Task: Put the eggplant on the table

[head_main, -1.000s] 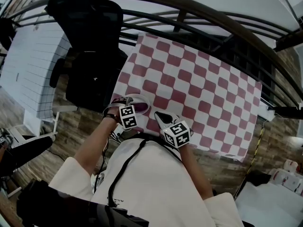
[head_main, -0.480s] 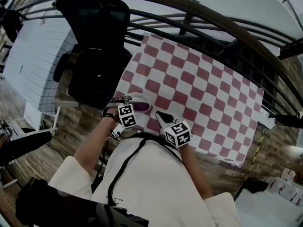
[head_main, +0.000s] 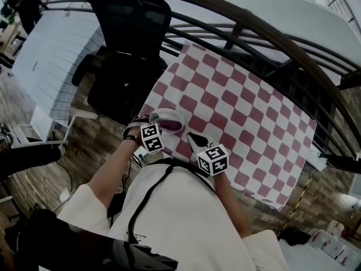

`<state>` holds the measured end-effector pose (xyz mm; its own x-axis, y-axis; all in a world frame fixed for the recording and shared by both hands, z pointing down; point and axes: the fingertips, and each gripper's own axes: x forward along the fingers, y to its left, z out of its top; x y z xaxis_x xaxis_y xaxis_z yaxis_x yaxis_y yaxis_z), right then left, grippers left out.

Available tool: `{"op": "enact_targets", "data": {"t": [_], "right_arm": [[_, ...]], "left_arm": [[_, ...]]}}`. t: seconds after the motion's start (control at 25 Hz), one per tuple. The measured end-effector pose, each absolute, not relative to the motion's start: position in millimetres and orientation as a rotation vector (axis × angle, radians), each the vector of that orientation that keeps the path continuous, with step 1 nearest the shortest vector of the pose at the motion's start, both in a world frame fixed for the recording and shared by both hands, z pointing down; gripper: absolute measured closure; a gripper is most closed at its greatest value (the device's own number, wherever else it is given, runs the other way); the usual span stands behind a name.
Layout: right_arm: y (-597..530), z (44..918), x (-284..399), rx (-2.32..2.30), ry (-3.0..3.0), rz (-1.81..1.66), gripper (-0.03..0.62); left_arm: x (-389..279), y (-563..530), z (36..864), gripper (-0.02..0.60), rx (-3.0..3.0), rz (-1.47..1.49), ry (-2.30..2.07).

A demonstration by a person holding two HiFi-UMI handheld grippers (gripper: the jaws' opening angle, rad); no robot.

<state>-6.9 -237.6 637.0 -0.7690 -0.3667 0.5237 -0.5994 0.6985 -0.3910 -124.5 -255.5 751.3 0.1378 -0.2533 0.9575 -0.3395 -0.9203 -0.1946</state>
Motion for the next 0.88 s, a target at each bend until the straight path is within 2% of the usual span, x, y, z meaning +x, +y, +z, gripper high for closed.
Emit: {"op": "enact_targets", "data": {"t": [0.32,0.56,0.88], "right_arm": [[-236,632,-14,0.659,-2.533,0.749,0.588],[-235,621,-16,0.608,-2.563,0.722,0.588],[-238,601,-20,0.57,-2.614,0.67,0.588]], "left_arm": [[-129,-243,730,0.304,2.237,1.624,-0.861],[-128,-242,692,0.333,2.196,1.234,-1.112],[-140,-223,657,0.368,2.132,0.957,-1.327]]}}
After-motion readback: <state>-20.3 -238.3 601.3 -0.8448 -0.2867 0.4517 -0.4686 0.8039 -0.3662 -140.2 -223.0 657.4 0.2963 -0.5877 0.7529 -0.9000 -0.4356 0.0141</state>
